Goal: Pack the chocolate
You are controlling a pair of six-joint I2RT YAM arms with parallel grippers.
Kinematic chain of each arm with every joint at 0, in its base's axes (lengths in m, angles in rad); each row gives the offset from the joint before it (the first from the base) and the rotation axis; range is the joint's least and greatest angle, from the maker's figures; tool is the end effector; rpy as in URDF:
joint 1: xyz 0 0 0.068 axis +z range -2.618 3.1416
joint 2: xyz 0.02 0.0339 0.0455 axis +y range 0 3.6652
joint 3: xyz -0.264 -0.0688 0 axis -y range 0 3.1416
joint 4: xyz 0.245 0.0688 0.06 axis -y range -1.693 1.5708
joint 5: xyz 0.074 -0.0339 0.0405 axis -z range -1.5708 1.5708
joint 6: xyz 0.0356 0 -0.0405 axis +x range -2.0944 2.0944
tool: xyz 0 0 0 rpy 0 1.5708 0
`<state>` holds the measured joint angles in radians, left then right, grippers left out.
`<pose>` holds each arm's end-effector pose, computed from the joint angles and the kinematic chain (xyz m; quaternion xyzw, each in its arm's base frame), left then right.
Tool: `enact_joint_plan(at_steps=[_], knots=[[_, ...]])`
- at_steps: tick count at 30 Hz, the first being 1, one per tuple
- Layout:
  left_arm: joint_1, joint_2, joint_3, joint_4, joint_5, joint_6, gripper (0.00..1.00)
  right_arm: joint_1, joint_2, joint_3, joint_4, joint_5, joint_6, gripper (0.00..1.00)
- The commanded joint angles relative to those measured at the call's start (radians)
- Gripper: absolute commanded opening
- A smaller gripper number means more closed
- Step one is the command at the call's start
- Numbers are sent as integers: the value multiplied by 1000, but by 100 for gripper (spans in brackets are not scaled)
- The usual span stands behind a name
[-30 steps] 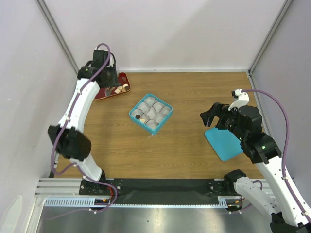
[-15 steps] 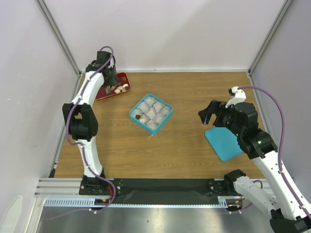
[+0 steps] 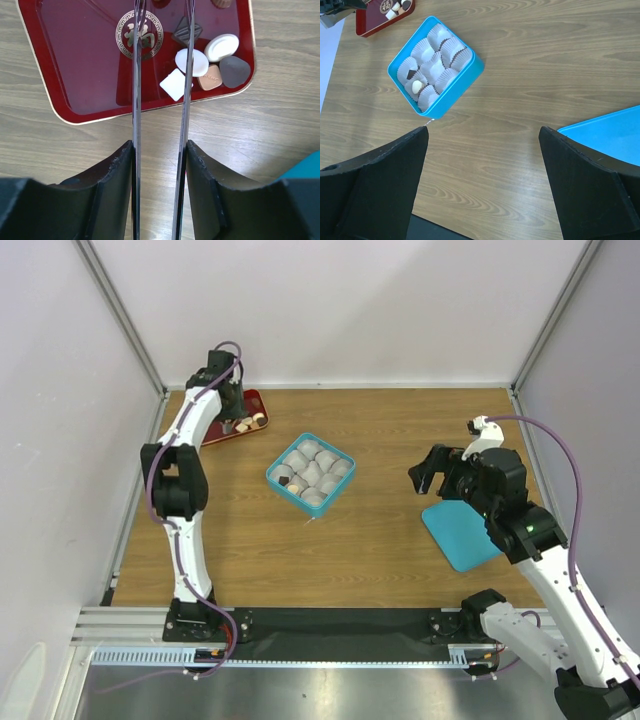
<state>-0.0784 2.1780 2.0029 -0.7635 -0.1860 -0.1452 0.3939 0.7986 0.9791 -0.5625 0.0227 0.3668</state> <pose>0.4858 -0.0316 0.2588 -0.0605 0.9449 0.0532 0.3174 0.1552 0.0636 0.3648 -0.0049 0.8284 0.1992 0.5234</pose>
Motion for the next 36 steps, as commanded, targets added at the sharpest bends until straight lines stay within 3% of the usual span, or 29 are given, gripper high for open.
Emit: enact_joint_plan(at_steps=[1, 27, 36], knots=[[-1, 11, 43, 43, -21, 27, 48, -4, 2, 4, 42, 19, -15, 100], [20, 78, 68, 72, 6, 64, 48, -30, 8, -40, 67, 20, -12, 99], [20, 68, 85, 44, -3, 44, 41, -41, 11, -45, 81, 2, -6, 100]])
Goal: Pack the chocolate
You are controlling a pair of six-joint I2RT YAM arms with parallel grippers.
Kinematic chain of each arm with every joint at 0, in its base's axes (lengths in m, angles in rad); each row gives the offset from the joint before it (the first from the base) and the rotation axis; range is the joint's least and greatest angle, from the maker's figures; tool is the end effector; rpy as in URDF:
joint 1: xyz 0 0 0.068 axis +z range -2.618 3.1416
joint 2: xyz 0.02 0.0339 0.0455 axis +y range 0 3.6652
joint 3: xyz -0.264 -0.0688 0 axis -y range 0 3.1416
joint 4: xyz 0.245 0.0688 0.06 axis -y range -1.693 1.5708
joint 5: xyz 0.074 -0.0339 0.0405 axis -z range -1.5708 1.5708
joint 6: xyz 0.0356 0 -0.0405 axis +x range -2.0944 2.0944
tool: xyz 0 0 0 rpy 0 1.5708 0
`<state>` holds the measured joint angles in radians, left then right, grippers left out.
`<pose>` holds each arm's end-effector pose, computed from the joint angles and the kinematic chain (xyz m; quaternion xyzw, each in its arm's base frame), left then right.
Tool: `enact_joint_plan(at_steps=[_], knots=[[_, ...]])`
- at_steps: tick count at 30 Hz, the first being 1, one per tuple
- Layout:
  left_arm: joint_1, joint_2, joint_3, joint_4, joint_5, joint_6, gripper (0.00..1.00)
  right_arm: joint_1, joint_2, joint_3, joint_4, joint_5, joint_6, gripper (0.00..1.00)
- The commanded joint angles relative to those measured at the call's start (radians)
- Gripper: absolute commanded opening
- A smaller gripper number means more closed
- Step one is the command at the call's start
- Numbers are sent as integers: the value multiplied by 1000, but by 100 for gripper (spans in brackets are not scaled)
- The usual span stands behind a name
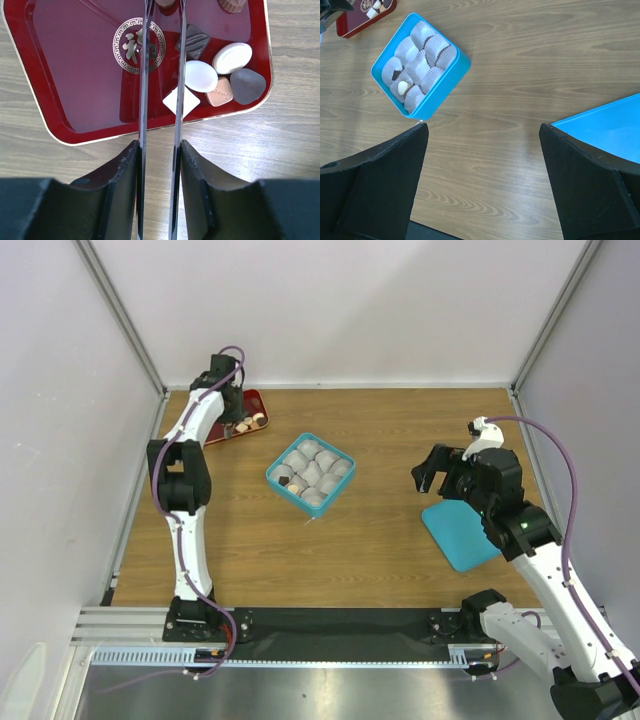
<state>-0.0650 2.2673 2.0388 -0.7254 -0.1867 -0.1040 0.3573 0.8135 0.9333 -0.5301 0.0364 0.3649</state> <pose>0.5040 -0.0262 0.2301 -0.0468 0.9479 0.0630 0.3087 0.1646 0.0601 0.3505 0.0132 0.8361 0.1794 0.5182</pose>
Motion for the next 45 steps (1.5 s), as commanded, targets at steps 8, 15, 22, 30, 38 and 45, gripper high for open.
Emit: enact_joint_plan(at_steps=[8, 15, 22, 30, 38, 45], knots=[[-1, -113, 34, -40, -17, -17, 37, -6, -17, 35, 30, -27, 8, 100], [-35, -215, 11, -77, -8, -40, 34, -6, -33, 67, -14, -13, 8, 100], [-123, -415, -150, -101, 87, -65, 33, -6, -34, 102, -67, -26, -9, 100], [-340, -698, -458, -80, 167, -72, 34, -6, -34, 130, -140, -27, -35, 99], [-432, -894, -650, -57, 253, -82, 34, -3, -19, 114, -165, -27, -14, 99], [-443, -974, -795, -6, 365, -82, 35, -4, -1, 110, -165, 0, 15, 99]])
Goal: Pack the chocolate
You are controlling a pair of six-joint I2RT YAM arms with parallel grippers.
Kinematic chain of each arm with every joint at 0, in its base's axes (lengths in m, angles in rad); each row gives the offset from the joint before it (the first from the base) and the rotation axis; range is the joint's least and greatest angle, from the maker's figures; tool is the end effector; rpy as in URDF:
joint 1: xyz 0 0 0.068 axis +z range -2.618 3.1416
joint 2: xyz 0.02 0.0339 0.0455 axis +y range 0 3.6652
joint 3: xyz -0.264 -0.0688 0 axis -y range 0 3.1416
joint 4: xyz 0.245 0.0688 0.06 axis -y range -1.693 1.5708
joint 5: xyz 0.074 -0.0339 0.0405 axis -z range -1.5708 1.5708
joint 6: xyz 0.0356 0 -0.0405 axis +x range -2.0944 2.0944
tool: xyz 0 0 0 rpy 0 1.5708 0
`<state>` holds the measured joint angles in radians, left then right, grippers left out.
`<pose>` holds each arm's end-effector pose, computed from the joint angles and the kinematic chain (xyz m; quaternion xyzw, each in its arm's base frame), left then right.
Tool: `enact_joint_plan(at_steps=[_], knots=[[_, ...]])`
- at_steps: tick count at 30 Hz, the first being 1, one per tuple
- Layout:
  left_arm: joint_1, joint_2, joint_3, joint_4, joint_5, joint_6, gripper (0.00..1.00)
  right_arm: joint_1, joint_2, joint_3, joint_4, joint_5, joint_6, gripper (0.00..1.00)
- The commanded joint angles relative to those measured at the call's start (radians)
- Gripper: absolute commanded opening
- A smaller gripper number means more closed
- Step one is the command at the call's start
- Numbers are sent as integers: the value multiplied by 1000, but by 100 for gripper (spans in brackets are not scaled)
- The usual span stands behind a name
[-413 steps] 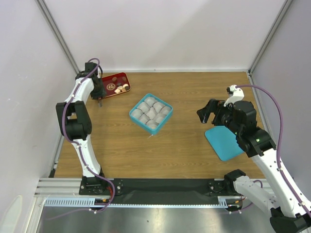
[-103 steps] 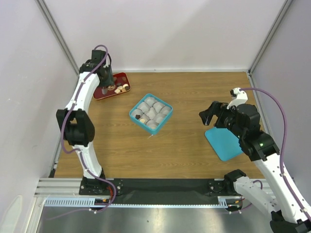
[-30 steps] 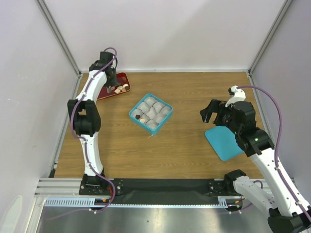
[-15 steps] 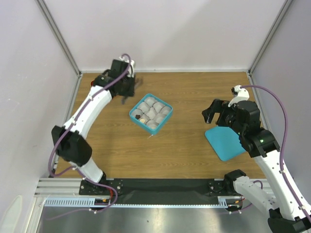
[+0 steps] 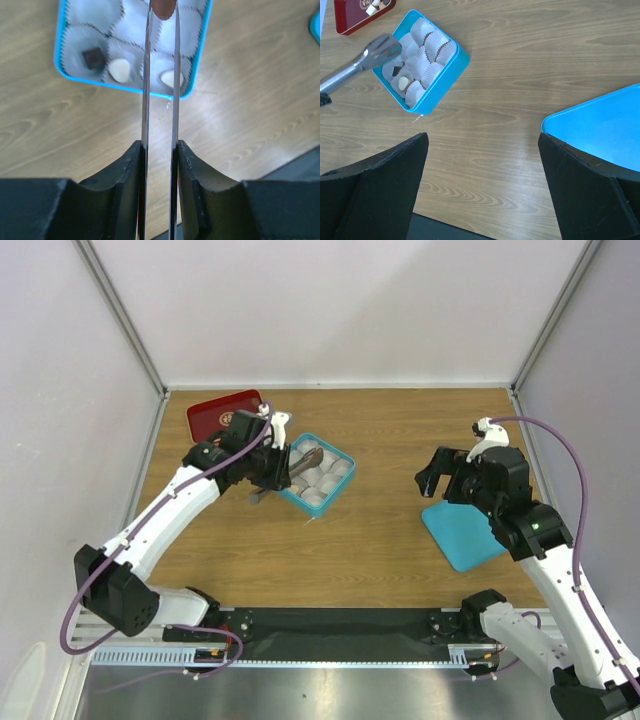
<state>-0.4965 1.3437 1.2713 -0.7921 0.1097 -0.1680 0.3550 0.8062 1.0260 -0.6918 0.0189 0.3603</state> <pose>0.2446 -0.1369 0.3296 0.1719 0.9212 -0.1613 0.3097 0.1511 0.0553 0.3662 0.0072 0.8528 0.1752 0.4919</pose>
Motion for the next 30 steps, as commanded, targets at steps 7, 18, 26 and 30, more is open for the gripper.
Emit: enact_joint_plan(at_steps=[7, 18, 26, 30], knots=[[-36, -66, -107, 96, 91, -34, 36, -2, 5, 22, 11, 4, 34, 99], [-74, -2, -119, 139, 62, -53, 37, -1, -29, 16, -6, 21, 28, 99], [-96, 32, -141, 157, 31, -54, 38, -2, -30, 17, 3, 24, 25, 99], [-102, 49, -135, 156, -1, -47, 39, -2, -29, 14, 3, 26, 23, 99]])
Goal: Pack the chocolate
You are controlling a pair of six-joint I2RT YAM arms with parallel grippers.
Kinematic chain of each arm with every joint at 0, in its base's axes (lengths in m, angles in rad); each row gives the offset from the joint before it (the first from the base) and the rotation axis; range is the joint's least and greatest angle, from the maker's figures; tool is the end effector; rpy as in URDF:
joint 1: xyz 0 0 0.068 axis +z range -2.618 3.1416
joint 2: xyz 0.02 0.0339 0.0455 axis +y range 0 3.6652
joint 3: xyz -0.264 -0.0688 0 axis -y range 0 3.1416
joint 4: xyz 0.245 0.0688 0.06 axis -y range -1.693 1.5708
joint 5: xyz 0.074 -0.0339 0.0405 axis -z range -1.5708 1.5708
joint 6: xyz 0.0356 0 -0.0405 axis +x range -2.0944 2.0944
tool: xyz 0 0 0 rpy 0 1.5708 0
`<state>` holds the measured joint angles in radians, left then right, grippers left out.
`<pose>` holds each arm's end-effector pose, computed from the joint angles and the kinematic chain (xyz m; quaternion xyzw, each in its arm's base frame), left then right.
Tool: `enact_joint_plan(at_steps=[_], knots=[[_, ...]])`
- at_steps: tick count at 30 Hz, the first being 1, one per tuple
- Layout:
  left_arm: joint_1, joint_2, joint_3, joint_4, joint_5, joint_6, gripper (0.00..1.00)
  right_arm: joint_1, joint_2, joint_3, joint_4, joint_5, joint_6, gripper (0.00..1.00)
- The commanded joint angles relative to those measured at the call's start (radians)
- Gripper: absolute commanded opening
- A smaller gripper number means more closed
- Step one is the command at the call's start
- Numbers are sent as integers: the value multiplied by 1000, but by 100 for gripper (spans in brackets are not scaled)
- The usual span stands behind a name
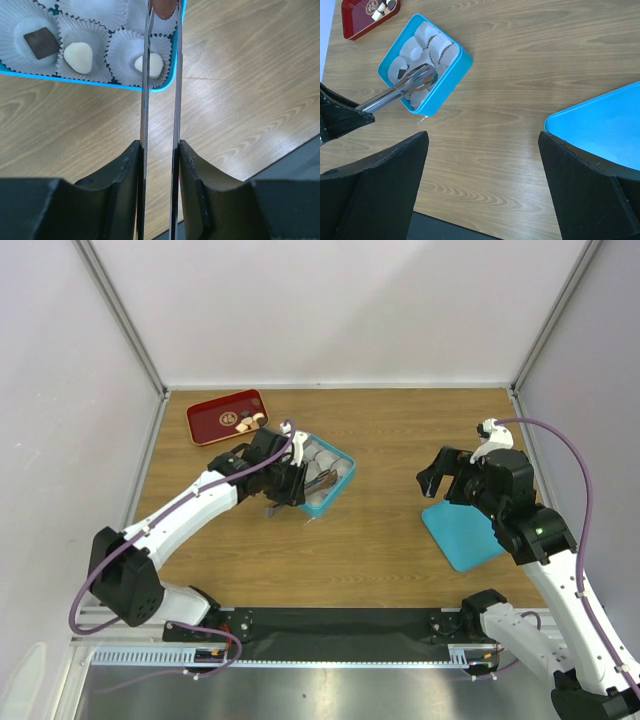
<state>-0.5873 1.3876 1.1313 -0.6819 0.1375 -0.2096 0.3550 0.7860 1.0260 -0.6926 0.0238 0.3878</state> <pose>0.2376 -0.1640 0.2809 0.1990 0.9273 -0.1806 0.2607 0.1463 0.0533 0.3689 0.0202 0.8475 0.1831 0.4979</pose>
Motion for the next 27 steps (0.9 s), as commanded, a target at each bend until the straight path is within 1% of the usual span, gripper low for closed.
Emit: enact_joint_plan(at_steps=[1, 8, 18, 21, 22, 24, 25, 27], knots=[[-11, 7, 10, 42, -30, -4, 39, -2, -7, 13, 2, 21, -6, 99], [-14, 14, 13, 36, -32, -4, 42, -1, -2, 11, 13, 22, -12, 99], [-20, -1, 45, -1, -42, -8, 44, -2, -7, 2, 15, 16, -13, 99], [-20, -2, 113, -33, -91, -13, 44, -2, -13, 3, 15, 15, -13, 99], [-19, 4, 169, -44, -131, -10, 44, -2, -14, 3, 15, 11, -12, 99], [-13, 19, 231, -79, -194, -4, 45, -2, -19, 3, 15, 8, -10, 99], [3, 33, 295, -91, -240, 1, 46, -2, -19, 2, 15, 5, -6, 99], [30, 85, 359, -136, -265, 7, 46, -2, -25, -6, 21, -1, -4, 99]])
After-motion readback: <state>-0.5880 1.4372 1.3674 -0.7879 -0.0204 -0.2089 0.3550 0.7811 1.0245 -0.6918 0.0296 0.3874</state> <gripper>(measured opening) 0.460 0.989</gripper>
